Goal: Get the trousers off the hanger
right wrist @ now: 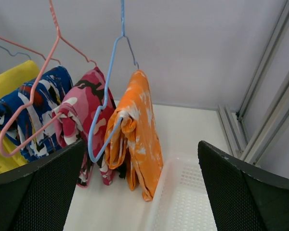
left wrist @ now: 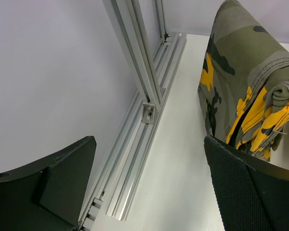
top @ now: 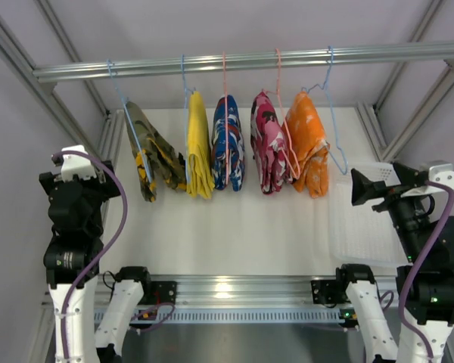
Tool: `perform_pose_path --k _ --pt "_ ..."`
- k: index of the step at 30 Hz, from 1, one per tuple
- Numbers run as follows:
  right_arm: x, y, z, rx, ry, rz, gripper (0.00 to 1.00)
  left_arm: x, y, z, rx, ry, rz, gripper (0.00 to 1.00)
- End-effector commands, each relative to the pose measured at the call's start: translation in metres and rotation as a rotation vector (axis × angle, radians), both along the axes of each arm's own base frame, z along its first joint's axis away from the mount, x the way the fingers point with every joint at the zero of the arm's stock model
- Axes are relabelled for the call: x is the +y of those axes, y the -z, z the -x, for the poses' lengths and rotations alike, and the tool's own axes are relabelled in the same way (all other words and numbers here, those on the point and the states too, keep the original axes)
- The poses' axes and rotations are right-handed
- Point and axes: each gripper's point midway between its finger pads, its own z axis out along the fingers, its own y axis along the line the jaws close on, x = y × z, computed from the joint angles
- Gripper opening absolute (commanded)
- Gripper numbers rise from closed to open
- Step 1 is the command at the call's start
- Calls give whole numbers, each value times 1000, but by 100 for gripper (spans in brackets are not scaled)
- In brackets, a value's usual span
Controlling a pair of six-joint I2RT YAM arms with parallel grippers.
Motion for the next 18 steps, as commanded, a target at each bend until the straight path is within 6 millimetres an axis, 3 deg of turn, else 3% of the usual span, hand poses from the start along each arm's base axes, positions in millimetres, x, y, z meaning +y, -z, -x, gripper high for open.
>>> perform_pose_path --k 1,6,7,11,15,18 --pt "10 -12 3 9 -58 -19 99 -1 -21 1 -63 20 -33 99" --pt "19 -33 2 62 -100 -67 100 -21 -56 -4 -115 170 -116 99" --pt "20 -36 -2 70 -106 -81 100 -21 -72 -3 -143 169 -119 99" --pt "29 -73 -1 44 -155 -131 99 -30 -88 -19 -139 213 -87 99" --pt "53 -86 -8 90 -298 -197 99 -49 -86 -30 -110 317 -41 99" --pt "75 -79 -19 183 -427 -297 99 -67 -78 -33 -96 415 -14 99"
